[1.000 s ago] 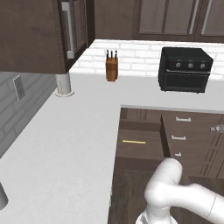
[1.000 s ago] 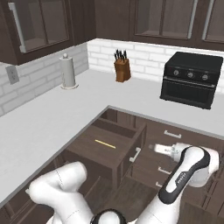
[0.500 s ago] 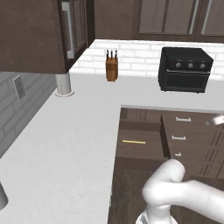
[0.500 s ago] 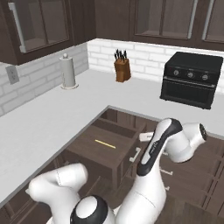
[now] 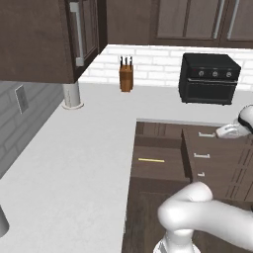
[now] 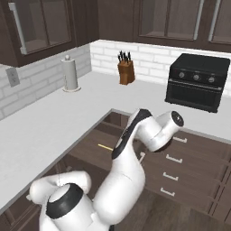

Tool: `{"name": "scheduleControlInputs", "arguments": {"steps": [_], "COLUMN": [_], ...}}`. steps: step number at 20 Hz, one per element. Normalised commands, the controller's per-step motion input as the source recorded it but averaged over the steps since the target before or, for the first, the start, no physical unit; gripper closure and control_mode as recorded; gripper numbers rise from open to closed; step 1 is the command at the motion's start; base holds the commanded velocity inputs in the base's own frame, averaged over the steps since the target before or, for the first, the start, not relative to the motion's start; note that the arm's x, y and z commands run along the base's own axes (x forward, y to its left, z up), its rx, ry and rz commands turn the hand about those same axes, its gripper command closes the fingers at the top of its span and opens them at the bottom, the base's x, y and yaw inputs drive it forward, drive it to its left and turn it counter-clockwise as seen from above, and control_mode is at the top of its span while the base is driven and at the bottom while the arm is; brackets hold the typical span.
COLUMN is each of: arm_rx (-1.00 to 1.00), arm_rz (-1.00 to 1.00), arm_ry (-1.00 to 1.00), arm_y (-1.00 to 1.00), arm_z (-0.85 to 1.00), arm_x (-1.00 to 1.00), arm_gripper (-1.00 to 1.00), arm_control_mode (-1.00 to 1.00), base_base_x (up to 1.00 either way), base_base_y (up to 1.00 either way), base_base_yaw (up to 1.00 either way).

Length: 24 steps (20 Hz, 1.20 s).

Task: Take a straw from the drawer in front and place it inside the glass cup on the dining counter.

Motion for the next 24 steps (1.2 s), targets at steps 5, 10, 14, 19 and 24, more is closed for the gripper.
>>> {"name": "scheduleControlInputs", "arguments": {"steps": [5, 10, 14, 19, 24], "arm_rx": [0.00, 0.00, 0.00, 0.00, 0.00], "arm_rz": [-0.16, -0.13, -0.09, -0.04, -0.02], "arm_ry": [0.32, 0.31, 0.23, 0.16, 0.02], "arm_y": [0.36, 0.29, 0.30, 0.24, 0.06], "arm_z": [-0.03, -0.25, -0.33, -0.51, -0.67], "arm_x": [0.31, 0.36, 0.56, 0.44, 0.28], "arm_gripper": [-1.00, -1.00, -1.00, -1.00, -1.00], "arm_control_mode": [-1.00, -1.00, -1.00, -1.00, -1.00], "base_base_x": [0.00, 0.00, 0.00, 0.00, 0.00], "base_base_y": [0.00, 0.00, 0.00, 0.00, 0.00], "base_base_yaw": [0.00, 0.00, 0.00, 0.00, 0.00]}}
